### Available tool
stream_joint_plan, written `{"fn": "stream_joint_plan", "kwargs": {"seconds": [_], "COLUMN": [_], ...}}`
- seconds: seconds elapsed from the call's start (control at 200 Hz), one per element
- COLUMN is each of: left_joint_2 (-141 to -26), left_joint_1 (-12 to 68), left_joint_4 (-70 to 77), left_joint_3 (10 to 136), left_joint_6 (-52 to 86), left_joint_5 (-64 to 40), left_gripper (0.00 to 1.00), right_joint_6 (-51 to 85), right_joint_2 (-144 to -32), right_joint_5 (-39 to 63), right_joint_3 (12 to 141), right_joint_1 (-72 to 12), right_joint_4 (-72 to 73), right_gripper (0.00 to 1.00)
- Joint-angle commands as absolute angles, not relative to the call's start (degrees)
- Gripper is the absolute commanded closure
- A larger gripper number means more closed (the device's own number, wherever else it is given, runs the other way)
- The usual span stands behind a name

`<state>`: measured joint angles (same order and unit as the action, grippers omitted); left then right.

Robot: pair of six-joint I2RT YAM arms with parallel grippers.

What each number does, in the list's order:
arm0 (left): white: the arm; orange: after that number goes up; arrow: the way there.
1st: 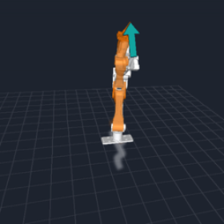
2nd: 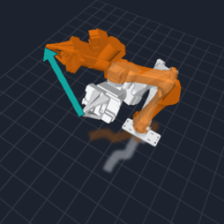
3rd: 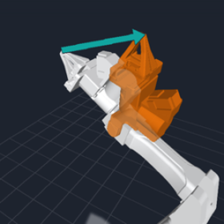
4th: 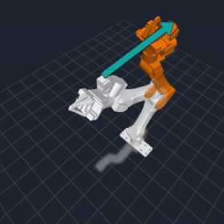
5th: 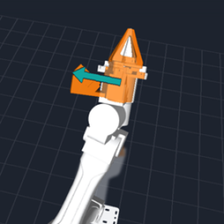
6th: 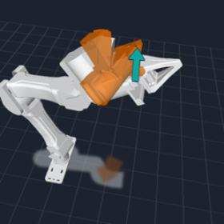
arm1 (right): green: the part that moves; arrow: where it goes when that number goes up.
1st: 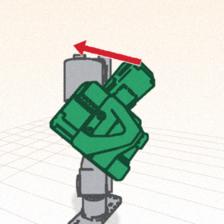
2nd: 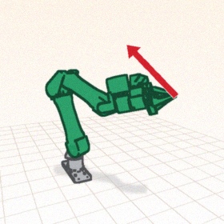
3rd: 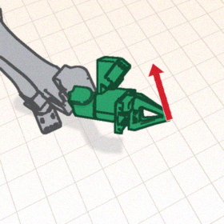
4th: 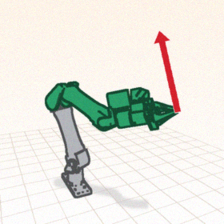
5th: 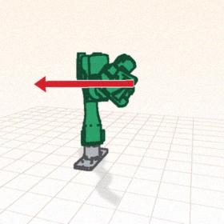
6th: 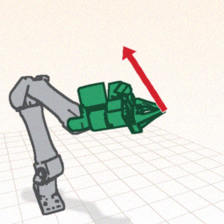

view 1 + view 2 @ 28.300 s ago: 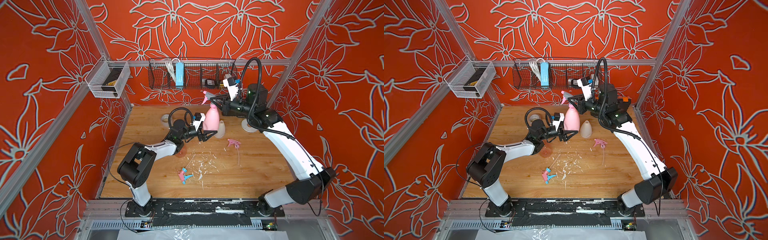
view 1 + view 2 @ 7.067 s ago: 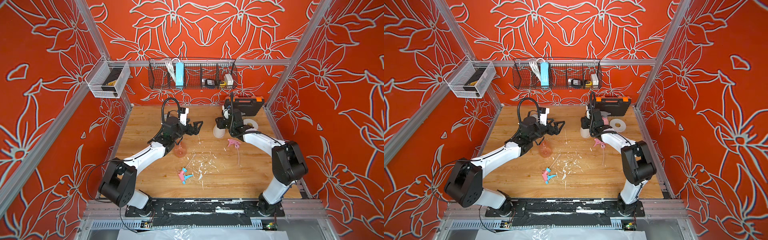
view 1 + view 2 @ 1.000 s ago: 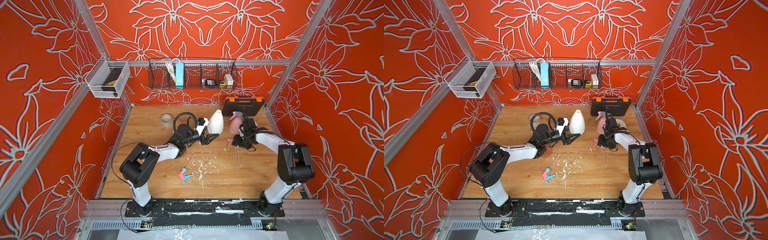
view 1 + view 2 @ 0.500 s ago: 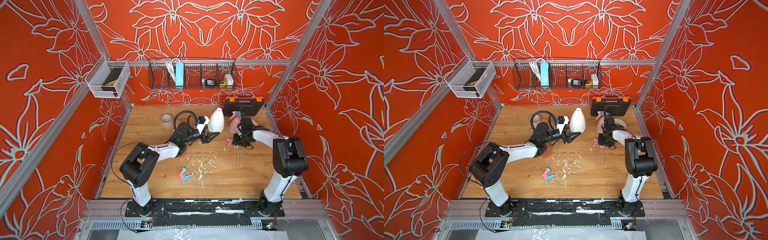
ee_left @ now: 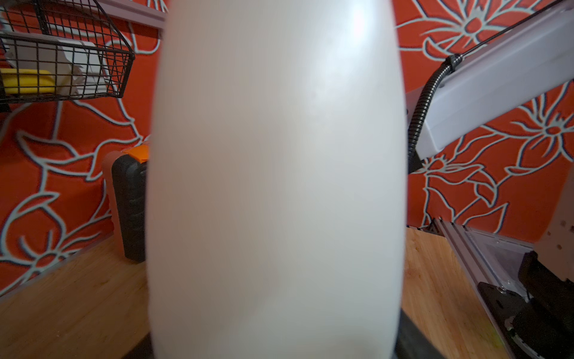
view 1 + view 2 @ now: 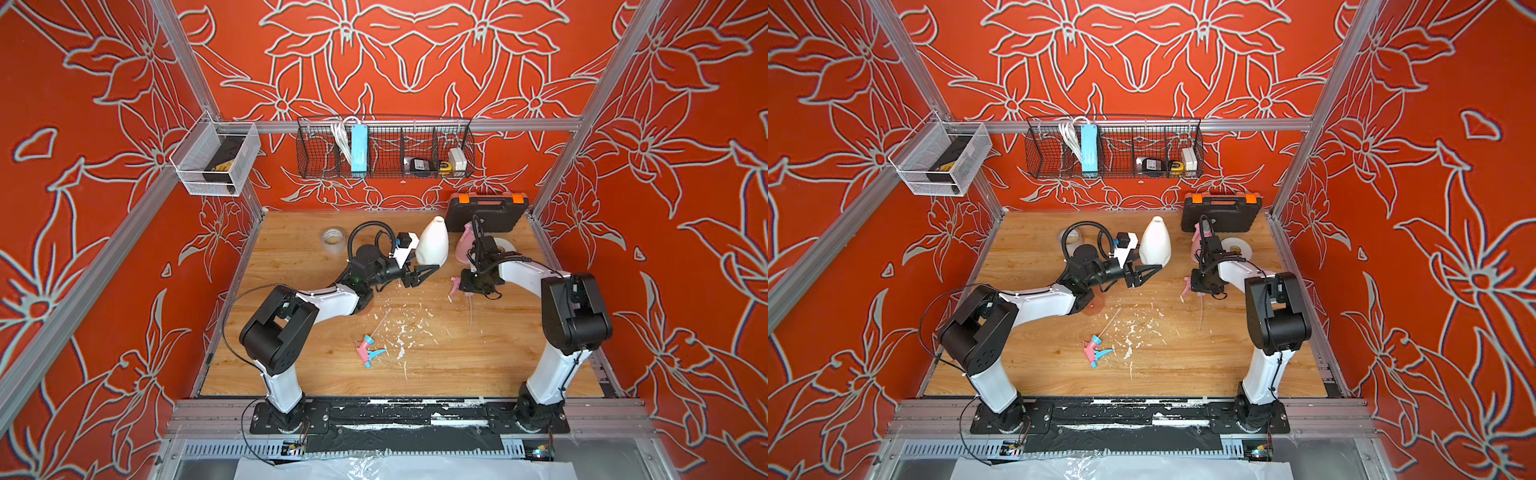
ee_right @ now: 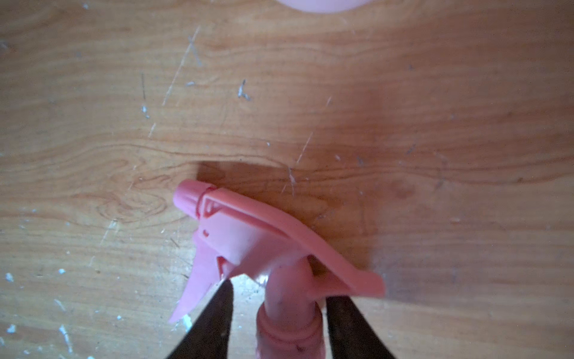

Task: Attach spray nozzles to spray bottles
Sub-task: Pick up the spray nozzle from the center of the board.

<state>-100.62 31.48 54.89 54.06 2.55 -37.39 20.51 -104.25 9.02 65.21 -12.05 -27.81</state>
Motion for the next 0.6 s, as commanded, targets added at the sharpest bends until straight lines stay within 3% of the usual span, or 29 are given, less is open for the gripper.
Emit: {"fn": "stream_joint_plan", "kwargs": {"seconds": [0.0,0.31,0.596], "left_joint_2": [-98.7,-98.6,-98.4], "left_joint_1": [31.2,31.2,31.1], "left_joint_4": [55.5,54.8,54.3], "left_joint_3": [54.3,54.5,54.6], "left_joint_6": [1.6,1.0,0.2], "left_joint_5": [-38.1,-37.9,-37.5], "left_gripper": [0.51,0.51,0.51], "right_joint_6": [20.9,21.7,22.2], "right_joint_2": [-105.0,-101.4,-92.6], "right_joint_5": [7.4,7.5,7.6], "right_joint_3": [65.5,64.4,63.0], "right_joint_1": [-12.6,-12.9,-13.6], "right_joint_4": [-27.9,-27.9,-28.2], "right_gripper": [0.6,0.73,0.75]}}
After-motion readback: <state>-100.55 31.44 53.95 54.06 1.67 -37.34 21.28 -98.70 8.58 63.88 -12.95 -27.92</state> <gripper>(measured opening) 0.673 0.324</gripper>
